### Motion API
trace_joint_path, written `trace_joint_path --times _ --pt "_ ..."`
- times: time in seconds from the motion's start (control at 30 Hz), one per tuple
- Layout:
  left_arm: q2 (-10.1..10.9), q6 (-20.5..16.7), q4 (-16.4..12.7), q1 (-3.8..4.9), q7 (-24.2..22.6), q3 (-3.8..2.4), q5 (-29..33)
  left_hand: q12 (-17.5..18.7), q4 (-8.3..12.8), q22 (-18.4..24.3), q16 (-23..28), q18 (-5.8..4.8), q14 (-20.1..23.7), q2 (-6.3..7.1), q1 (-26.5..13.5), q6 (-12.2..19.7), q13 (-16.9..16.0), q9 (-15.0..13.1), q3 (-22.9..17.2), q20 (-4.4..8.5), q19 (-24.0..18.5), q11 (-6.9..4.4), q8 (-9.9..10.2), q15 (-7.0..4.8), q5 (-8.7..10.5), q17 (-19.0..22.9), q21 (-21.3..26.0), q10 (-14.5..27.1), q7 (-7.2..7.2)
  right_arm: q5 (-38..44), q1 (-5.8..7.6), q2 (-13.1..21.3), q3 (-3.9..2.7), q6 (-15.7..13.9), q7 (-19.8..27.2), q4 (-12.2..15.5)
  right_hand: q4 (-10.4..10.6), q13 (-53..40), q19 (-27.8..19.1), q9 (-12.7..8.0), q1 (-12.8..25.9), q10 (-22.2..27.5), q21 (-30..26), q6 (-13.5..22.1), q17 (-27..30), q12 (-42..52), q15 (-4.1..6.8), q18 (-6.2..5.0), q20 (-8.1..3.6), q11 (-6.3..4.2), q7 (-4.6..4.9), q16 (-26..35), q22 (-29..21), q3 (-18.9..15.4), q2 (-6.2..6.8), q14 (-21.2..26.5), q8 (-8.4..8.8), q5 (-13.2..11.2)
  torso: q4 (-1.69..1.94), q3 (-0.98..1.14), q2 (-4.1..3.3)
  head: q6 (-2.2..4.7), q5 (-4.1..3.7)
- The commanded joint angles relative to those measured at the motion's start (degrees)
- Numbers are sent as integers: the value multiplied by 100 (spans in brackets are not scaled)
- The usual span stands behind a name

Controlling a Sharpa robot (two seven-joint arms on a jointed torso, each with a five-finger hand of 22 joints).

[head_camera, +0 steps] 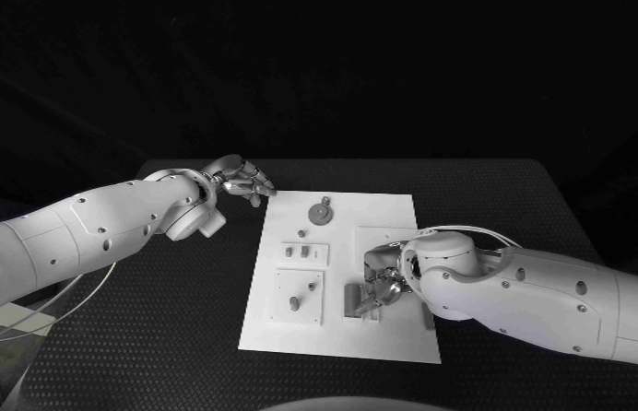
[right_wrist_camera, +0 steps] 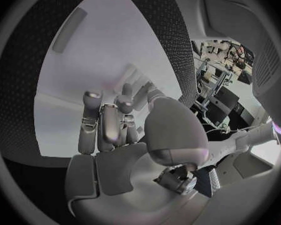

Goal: Assemble the parts on the task board

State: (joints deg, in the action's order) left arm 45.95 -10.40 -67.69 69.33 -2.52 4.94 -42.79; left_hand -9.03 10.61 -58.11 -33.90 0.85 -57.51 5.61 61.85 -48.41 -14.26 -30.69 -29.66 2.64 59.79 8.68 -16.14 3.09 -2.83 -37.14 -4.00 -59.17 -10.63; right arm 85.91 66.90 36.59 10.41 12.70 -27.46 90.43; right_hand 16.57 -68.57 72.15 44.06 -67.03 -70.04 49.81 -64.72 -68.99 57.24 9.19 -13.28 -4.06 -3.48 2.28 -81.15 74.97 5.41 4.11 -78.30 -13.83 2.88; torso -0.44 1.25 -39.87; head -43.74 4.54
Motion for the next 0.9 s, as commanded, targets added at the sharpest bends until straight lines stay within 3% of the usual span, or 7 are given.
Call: trace_joint_path --times 0.03,0.13,0.2,0.43,0.6,0.7,0.9 --pt "-7 70 -11 3 -25 -3 -13 -37 -17 7 36 107 -39 -4 -28 -2 10 5 20 -15 -5 8 -37 7 -15 -10 -9 26 17 -3 -8 25 5 103 4 0 3 -7 -11 -1 5 -37 -4 18 14 -31 31 -172 -16 -12 43 -27 100 -41 22 15 23 12 -2 -2 1 3 -3" --pt "-8 71 -12 3 -26 -3 -13 -37 -17 7 37 107 -39 -4 -28 -2 10 5 20 -15 -5 8 -37 7 -15 -11 -9 26 17 -37 -8 57 5 18 19 21 2 -7 -13 -1 2 -37 -5 20 14 -33 31 -172 -16 -12 44 -26 99 -50 40 15 25 13 -3 -3 1 3 -3" --pt "-5 72 -10 3 -24 -3 -15 -38 -17 7 37 107 -39 -4 -28 -2 10 5 21 -15 -5 8 -37 7 -15 -12 -9 26 17 -10 -8 82 5 -337 44 32 -5 -7 -14 -1 -22 -37 -6 21 13 -34 31 -172 -17 -12 43 -26 98 -50 50 14 25 13 -4 -3 2 5 -8" --pt "-2 45 -7 3 -24 -3 -20 -38 -15 7 40 108 -39 -2 -26 -2 11 5 21 -14 -6 8 -37 6 -15 -15 -9 27 18 -53 4 354 -29 -894 9 141 -15 -14 -7 -16 -232 -48 3 141 -23 -28 1 -172 -21 26 84 -51 99 -102 82 -10 85 12 -1 2 5 6 -23" --pt "9 -15 -16 5 -13 -3 -17 -35 -13 7 46 107 -39 7 -27 11 14 9 24 -15 -6 10 -30 7 -15 -21 -9 34 14 -920 171 640 -69 -1317 -1 190 -8 -47 -50 4 -293 40 -26 301 85 -29 -60 -172 9 88 148 10 90 -168 92 49 137 12 -14 -9 7 34 -77" --pt "17 -25 -25 5 -14 -3 -16 -35 -15 7 48 107 -40 10 -31 16 15 10 26 -15 -6 11 -27 7 -15 -23 -9 36 12 -1022 272 802 -92 -1139 -40 228 -11 -64 -62 24 -336 67 -32 401 120 -19 -94 -172 22 123 183 30 91 -195 74 63 166 12 -27 -9 8 47 -93" --pt "20 -32 -31 5 -6 -3 -16 -36 -19 7 51 106 -42 12 -36 21 16 12 28 -16 -5 12 -25 8 -15 -27 -9 36 9 -867 433 1132 -101 -116 -147 257 -14 -75 -210 105 -400 192 -82 430 342 -54 -126 -172 88 147 202 167 100 -278 -32 256 128 12 -44 -1 14 60 -106"
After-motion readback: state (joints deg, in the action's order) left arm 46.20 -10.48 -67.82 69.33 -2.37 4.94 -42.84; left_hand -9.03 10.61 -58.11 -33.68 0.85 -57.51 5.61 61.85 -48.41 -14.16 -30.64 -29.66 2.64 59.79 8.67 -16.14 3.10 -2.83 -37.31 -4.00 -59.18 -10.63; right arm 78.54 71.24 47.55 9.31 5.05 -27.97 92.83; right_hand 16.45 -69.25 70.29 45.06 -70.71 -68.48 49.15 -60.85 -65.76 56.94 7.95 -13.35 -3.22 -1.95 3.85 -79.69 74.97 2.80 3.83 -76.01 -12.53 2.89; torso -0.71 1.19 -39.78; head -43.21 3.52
